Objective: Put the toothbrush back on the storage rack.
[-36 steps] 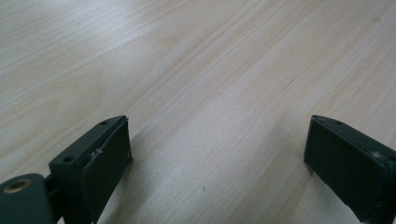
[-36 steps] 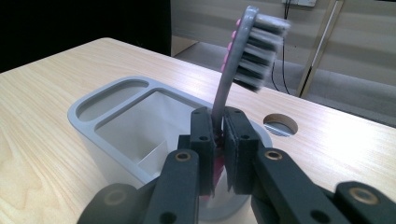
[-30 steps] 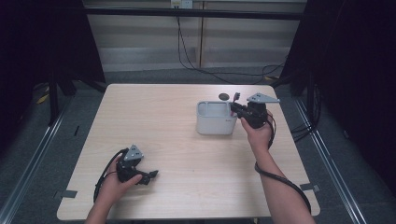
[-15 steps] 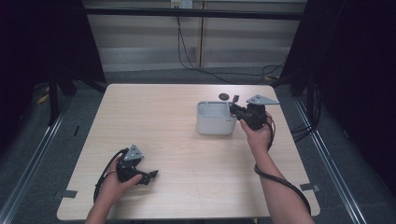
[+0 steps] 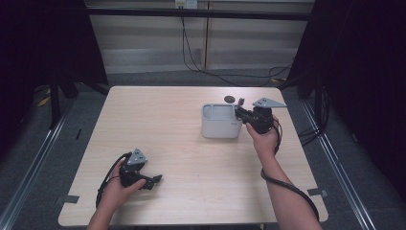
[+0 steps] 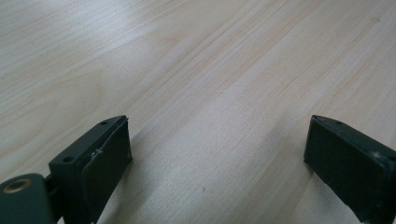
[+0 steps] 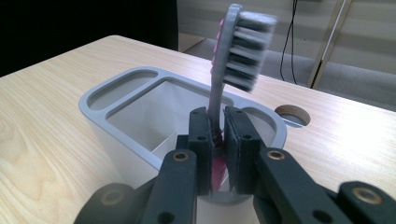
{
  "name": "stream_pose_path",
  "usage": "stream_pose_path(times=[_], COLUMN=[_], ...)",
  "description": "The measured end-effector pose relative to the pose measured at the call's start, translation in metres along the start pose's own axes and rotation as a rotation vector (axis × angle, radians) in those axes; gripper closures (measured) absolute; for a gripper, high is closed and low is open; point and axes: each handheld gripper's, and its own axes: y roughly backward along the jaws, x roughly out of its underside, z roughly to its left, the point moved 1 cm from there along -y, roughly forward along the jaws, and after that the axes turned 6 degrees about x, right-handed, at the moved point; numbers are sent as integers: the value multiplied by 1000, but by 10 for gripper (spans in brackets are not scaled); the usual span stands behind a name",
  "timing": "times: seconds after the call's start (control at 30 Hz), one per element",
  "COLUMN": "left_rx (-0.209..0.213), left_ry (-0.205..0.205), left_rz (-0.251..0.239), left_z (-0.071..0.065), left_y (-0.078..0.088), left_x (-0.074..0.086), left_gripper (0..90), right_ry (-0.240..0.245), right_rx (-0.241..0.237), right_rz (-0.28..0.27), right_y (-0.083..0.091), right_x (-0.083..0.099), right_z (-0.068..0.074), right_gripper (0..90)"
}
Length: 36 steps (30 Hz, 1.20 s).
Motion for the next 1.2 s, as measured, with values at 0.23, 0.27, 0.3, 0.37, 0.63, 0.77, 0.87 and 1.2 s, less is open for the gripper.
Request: stream_pose_path(times=[0.23,0.27,0.3,0.37,0.63,0.77,0.87,1.2], left_rx=[0,1,1,1,4,4,5,5], left_ry=[1,1,1,1,3,3,4,3], left_rz=[-3,0,-1,-1,0,0,1,-1], left_z=[0,0,0,0,0,0,0,0], left_y=[0,0,0,0,0,0,0,0], left_x=[0,0,0,0,0,0,0,0], left_gripper=[69,69,69,68,68,68,68,68], right_ry=[-11,-14,-14,-13,-15,-15,-13,-14], right_rx=[-2,-4,-7,-10,-19,-22,-22,-22], right_rz=[0,-3,-5,-6,-8,-5,-4,-1], right_y=[-2,-1,-1,0,3,4,4,5], right_x=[0,1,1,1,2,3,3,1], right_z=[-1,-1,0,1,2,3,4,7], right_gripper=[814,813,812,810,799,786,770,686])
